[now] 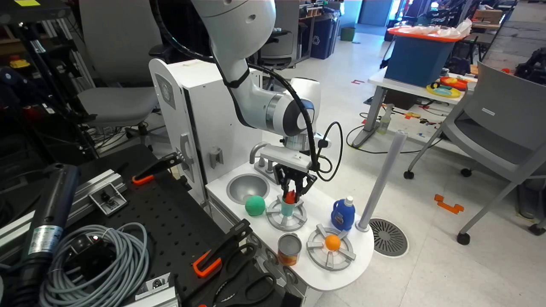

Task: Remove the red sauce bottle from the cup.

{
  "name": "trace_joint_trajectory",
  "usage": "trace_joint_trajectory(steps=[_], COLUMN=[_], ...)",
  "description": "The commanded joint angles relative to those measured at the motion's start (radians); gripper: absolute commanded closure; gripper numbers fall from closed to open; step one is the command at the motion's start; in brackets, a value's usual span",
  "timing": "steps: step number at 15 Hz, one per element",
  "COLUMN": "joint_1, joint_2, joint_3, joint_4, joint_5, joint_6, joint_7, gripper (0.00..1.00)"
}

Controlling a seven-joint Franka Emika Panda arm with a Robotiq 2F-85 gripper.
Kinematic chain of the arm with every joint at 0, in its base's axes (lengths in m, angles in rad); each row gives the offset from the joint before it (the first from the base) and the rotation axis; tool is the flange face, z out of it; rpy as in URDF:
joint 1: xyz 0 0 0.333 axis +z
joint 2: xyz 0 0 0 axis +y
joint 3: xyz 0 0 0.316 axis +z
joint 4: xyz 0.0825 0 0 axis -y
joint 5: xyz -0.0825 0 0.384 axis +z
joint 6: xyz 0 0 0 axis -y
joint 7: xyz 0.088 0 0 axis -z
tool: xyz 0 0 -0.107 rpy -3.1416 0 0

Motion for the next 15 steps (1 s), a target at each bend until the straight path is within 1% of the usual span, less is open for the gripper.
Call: trace_joint_trajectory(steps=[1,11,15], joint_1=[0.028,0.028,0.021], joint_2=[-0.024,-0.154,-0.223], joint_3=[-0.017,-0.033,-0.024], joint_4=[-0.017,-0.136,-0.182], joint_5=[-0.023,-0.029,-0.022], joint_6=[-0.024,0.003,0.003], joint_7=[0.006,0.029,0.028], gripper=[0.87,0.87,0.87])
